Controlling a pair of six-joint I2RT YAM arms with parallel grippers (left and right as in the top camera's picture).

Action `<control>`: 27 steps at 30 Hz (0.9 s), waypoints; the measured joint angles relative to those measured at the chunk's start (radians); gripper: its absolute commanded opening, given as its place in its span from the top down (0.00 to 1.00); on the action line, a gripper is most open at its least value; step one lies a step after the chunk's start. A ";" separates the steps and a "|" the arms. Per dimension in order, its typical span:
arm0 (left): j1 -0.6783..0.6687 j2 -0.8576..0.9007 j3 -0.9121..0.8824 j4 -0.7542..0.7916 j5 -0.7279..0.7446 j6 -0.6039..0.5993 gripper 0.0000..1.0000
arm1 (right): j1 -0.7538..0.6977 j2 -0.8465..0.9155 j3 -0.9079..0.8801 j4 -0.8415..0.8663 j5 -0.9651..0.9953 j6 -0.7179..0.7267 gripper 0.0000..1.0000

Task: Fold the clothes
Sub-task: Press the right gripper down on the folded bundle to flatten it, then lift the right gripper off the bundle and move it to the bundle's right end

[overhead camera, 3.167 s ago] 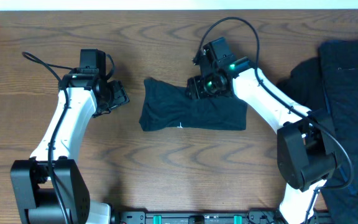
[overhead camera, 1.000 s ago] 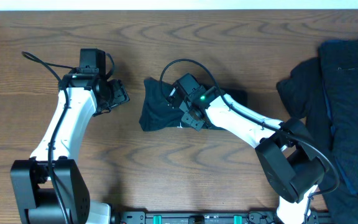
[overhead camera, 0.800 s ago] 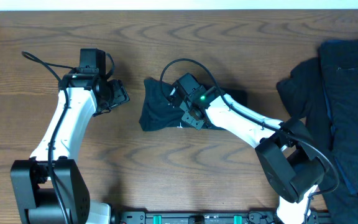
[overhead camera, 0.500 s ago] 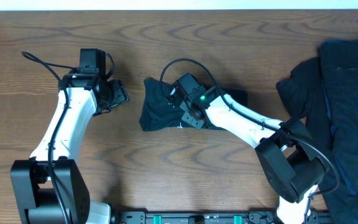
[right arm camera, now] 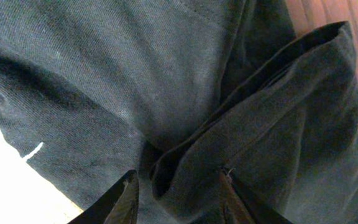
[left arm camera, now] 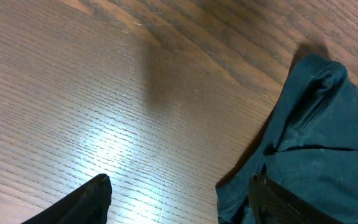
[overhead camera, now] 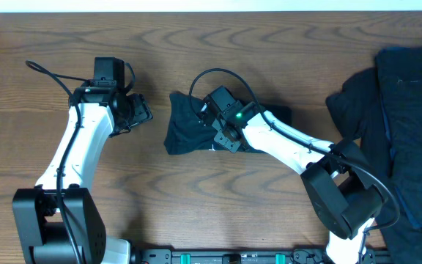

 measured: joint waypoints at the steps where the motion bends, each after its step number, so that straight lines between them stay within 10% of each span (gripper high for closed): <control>1: 0.000 0.000 0.000 0.000 0.000 0.000 0.28 | 0.000 0.000 0.000 0.000 0.000 0.000 0.62; 7: 0.000 0.000 0.000 0.000 0.000 0.000 0.28 | 0.000 0.000 -0.029 0.023 0.000 0.003 0.65; 17: 0.000 0.000 0.000 0.000 0.000 0.000 0.28 | 0.000 0.000 -0.042 0.050 0.005 0.016 0.98; 27: 0.000 0.000 0.000 0.000 0.000 0.000 0.28 | 0.000 0.000 -0.041 0.047 0.003 0.031 0.99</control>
